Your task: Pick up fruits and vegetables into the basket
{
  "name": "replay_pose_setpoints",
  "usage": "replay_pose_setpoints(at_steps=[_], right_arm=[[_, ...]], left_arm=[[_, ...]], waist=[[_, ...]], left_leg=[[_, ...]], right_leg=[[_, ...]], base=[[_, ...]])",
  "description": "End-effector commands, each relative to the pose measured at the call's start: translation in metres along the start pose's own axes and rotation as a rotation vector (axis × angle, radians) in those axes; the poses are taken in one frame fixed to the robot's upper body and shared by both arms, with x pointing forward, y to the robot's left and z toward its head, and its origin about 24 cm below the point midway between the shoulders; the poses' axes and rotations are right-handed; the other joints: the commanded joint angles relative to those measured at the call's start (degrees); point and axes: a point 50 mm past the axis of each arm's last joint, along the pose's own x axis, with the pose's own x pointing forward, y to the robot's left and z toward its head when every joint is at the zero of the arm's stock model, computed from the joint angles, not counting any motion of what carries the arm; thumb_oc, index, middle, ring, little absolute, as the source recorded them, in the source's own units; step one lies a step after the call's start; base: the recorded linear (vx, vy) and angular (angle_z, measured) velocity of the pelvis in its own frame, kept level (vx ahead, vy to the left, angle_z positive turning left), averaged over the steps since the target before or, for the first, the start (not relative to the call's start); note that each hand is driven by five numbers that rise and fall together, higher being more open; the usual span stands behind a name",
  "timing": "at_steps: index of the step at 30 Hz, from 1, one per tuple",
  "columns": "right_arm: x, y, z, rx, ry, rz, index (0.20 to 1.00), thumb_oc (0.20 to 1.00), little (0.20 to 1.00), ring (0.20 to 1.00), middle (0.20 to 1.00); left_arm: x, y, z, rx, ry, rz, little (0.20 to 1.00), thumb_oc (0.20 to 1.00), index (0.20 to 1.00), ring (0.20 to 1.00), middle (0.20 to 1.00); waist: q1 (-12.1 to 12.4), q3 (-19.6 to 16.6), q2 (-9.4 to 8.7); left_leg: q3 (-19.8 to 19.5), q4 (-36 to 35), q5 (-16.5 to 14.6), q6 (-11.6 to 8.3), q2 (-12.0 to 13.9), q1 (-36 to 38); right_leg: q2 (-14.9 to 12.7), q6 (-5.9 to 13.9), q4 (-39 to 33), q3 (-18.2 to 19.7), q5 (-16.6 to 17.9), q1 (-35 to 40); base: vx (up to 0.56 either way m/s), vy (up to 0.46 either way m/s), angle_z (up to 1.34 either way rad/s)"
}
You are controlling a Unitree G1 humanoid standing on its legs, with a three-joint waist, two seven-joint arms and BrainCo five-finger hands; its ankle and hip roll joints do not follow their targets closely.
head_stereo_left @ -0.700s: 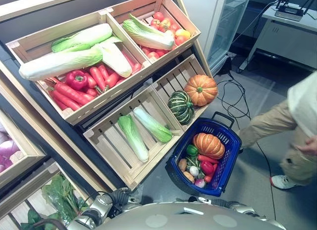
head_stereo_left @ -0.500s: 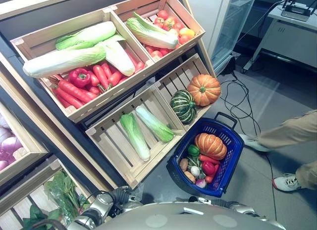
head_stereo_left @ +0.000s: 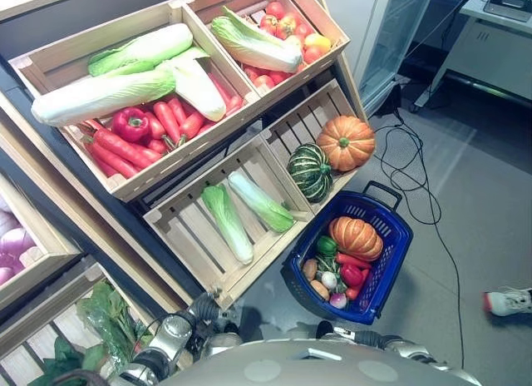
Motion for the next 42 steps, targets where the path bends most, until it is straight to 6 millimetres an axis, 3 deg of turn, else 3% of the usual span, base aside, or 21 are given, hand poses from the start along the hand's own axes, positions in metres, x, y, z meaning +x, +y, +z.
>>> replay_pose_setpoints(at_steps=[1,6,7,11,16,22,27,33,42], right_arm=[[0.000,0.001,0.018,0.064,-0.073,-0.002,1.000,1.000,1.000,1.000,1.000],[-0.001,-0.002,0.022,0.106,-0.149,-0.010,1.000,1.000,1.000,1.000,1.000],[0.000,-0.001,0.022,0.106,-0.149,-0.009,1.000,1.000,1.000,1.000,1.000],[-0.004,-0.005,0.038,0.116,-0.271,-0.041,1.000,1.000,1.000,1.000,1.000],[-0.009,-0.005,0.053,0.136,-0.404,-0.065,1.000,1.000,1.000,1.000,1.000],[-0.030,-0.004,0.087,0.141,-0.637,-0.108,1.000,1.000,1.000,1.000,1.000],[-0.053,-0.007,0.108,0.105,-0.764,-0.139,1.000,1.000,1.000,1.000,1.000],[-0.083,-0.016,0.142,-0.014,-0.897,-0.150,1.000,1.000,1.000,1.000,1.000],[-0.107,-0.029,0.161,-0.078,-0.969,-0.155,1.000,1.000,1.000,1.000,1.000]], left_arm=[[-0.002,0.038,0.054,0.104,-0.341,0.264,1.000,1.000,1.000,1.000,1.000],[-0.023,0.054,0.097,0.400,-0.691,0.527,1.000,1.000,1.000,1.000,1.000],[-0.023,0.053,0.097,0.402,-0.691,0.529,1.000,1.000,1.000,1.000,1.000],[-0.052,0.068,0.139,0.572,-1.004,0.726,1.000,1.000,1.000,1.000,1.000],[-0.082,0.087,0.167,0.623,-1.174,0.829,1.000,1.000,1.000,1.000,1.000],[-0.120,0.103,0.199,0.860,-1.387,1.008,1.000,1.000,1.000,1.000,1.000],[-0.128,0.113,0.216,1.019,-1.416,1.108,1.000,1.000,1.000,1.000,1.000],[-0.121,0.143,0.247,1.243,-1.226,1.225,1.000,1.000,1.000,1.000,1.000],[-0.120,0.162,0.271,1.343,-1.154,1.289,1.000,1.000,1.000,1.000,1.000]], waist=[[1.3,2.9,-0.83],[1.6,3.1,-1.19],[1.6,3.1,-1.21],[1.6,3.1,-1.41],[1.7,3.1,-1.74],[-0.3,4.3,-1.26],[-3.4,6.4,0.12],[-9.0,12.0,2.22],[-13.5,17.2,2.68]], left_leg=[[-1.9,1.3,-5.5,2.83,-1.7,-1.0],[-2.3,1.1,-5.7,3.01,-1.9,-0.9],[-2.3,1.1,-5.7,3.01,-1.9,-0.9],[-2.5,0.8,-6.1,2.95,-1.9,-0.5],[-2.8,0.9,-6.2,2.92,-1.5,-0.7],[-3.2,1.9,-6.1,3.10,-0.7,-2.0],[-3.2,4.6,-6.2,2.82,-0.2,-4.8],[-1.9,7.6,-5.2,1.93,0.1,-10.5],[0.4,10.6,-4.3,1.12,0.5,-15.7]], right_leg=[[-1.9,1.62,3.4,-2.7,-5.6,2.4],[-1.7,1.56,3.5,-2.4,-5.7,2.4],[-1.8,1.57,3.5,-2.4,-5.6,2.5],[-2.0,1.85,3.5,-2.1,-5.6,2.6],[-2.3,1.99,4.4,-1.8,-6.0,2.3],[-2.8,1.87,8.5,-0.7,-7.9,-0.1],[-3.1,1.49,13.3,0.7,-9.4,-5.0],[-2.7,0.83,19.1,4.0,-10.5,-14.1],[-1.7,0.14,24.3,7.3,-11.2,-22.6]], base=[[0.00,0.000,0.00],[0.01,-0.013,0.01],[0.06,-0.026,0.05],[0.07,-0.027,0.04],[0.07,-0.049,0.01],[0.06,-0.051,-0.01],[-0.01,0.002,-0.01],[-0.13,0.090,-0.14],[-0.05,0.044,-0.23]])
